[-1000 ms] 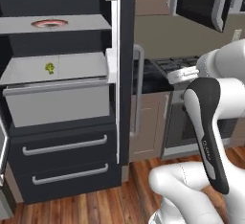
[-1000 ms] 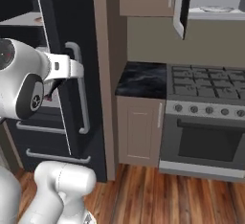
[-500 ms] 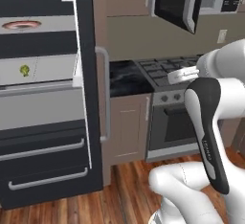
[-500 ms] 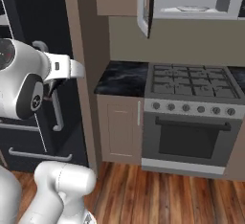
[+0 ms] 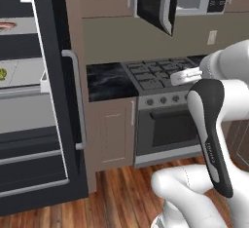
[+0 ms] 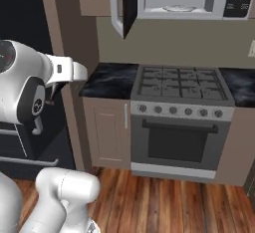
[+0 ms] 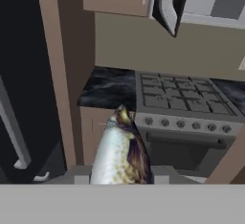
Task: Transport the fish from the fridge to the microwave and turn on the microwave.
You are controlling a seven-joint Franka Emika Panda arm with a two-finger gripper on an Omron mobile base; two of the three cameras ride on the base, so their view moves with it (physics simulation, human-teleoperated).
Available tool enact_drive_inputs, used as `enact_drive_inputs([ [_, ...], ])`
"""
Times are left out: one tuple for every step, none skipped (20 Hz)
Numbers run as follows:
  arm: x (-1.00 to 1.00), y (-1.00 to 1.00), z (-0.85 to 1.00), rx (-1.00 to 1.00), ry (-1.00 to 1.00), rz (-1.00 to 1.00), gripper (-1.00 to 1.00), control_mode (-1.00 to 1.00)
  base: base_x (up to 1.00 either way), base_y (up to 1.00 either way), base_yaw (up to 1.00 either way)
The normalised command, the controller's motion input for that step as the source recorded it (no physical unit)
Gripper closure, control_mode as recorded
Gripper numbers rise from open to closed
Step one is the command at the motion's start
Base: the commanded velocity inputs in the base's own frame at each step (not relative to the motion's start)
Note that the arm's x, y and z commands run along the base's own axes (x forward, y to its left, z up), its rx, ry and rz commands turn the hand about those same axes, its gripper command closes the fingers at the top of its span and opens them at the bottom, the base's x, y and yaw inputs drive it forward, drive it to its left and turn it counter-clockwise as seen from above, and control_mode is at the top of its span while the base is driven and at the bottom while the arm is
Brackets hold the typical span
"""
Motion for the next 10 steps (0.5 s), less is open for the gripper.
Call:
enact_drive_inputs([
  [0.0,0.0,0.0,0.0,0.0,0.0,1.0,1.0,0.09,-0.54,-0.05],
  [0.0,0.0,0.0,0.0,0.0,0.0,1.0,1.0,0.13,-0.52,-0.05],
  [0.0,0.0,0.0,0.0,0.0,0.0,1.0,1.0,0.17,-0.52,-0.06],
  [0.0,0.0,0.0,0.0,0.0,0.0,1.0,1.0,0.22,-0.52,-0.06],
  [0.0,0.0,0.0,0.0,0.0,0.0,1.0,1.0,0.25,-0.52,-0.06],
  [0.0,0.0,0.0,0.0,0.0,0.0,1.0,1.0,0.29,-0.51,-0.06],
  [0.0,0.0,0.0,0.0,0.0,0.0,1.0,1.0,0.3,-0.5,-0.06],
  [0.0,0.0,0.0,0.0,0.0,0.0,1.0,1.0,0.34,-0.49,-0.08],
  [0.0,0.0,0.0,0.0,0.0,0.0,1.0,1.0,0.36,-0.47,-0.09],
  [0.0,0.0,0.0,0.0,0.0,0.0,1.0,1.0,0.34,-0.47,-0.09],
])
